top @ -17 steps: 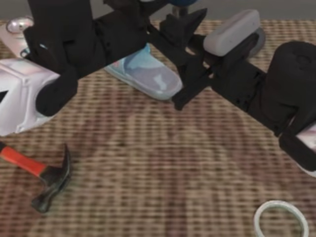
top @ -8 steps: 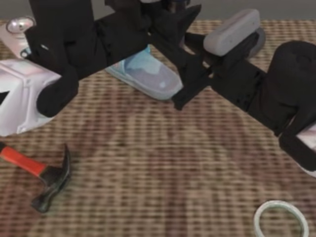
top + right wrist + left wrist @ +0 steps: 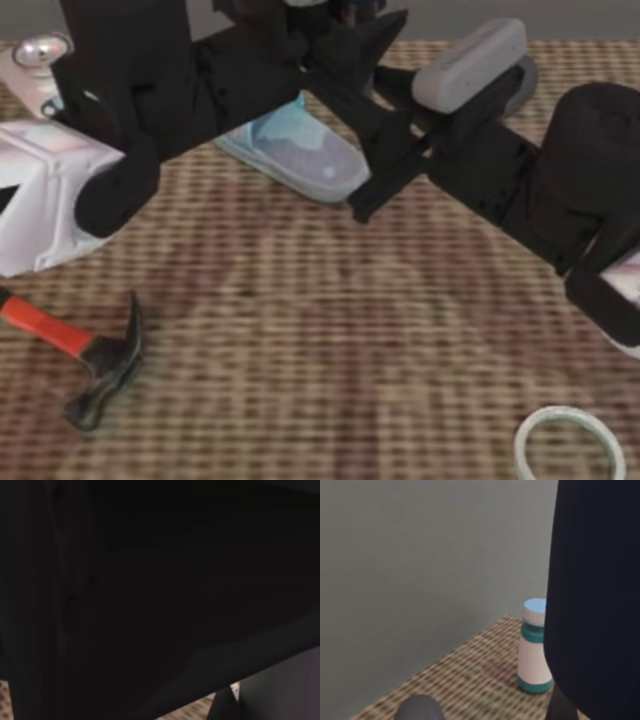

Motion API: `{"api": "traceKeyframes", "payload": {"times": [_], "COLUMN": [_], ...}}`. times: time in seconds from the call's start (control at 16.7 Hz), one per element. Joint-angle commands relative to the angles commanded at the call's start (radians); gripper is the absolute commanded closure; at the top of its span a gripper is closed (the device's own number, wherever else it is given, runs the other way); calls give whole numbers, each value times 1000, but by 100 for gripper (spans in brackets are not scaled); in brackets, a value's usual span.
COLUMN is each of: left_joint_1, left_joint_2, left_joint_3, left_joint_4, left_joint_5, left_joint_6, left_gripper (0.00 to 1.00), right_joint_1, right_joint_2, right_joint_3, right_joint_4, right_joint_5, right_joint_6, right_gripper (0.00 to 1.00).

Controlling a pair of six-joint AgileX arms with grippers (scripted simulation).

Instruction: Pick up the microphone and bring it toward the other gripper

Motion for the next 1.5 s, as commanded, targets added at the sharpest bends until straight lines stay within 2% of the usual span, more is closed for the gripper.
{"api": "traceKeyframes", "payload": {"times": [0.66, 1.26, 1.5], "left_joint_1": [0, 2, 59], "left_joint_2": [0, -1, -31], "left_joint_3": [0, -2, -32], "left_joint_4": [0, -1, -6], "left_joint_5": [0, 1, 52], "left_joint_6": [0, 1, -5], "left_gripper": [100, 100, 100], "right_joint_1": [0, -1, -17], "right_joint_2": [0, -3, -105], "right_joint_3": [0, -3, -96], "right_joint_4": [0, 0, -14], "right_joint_5": [0, 0, -16], "right_joint_6": [0, 0, -4], "right_gripper": [2, 0, 0]}}
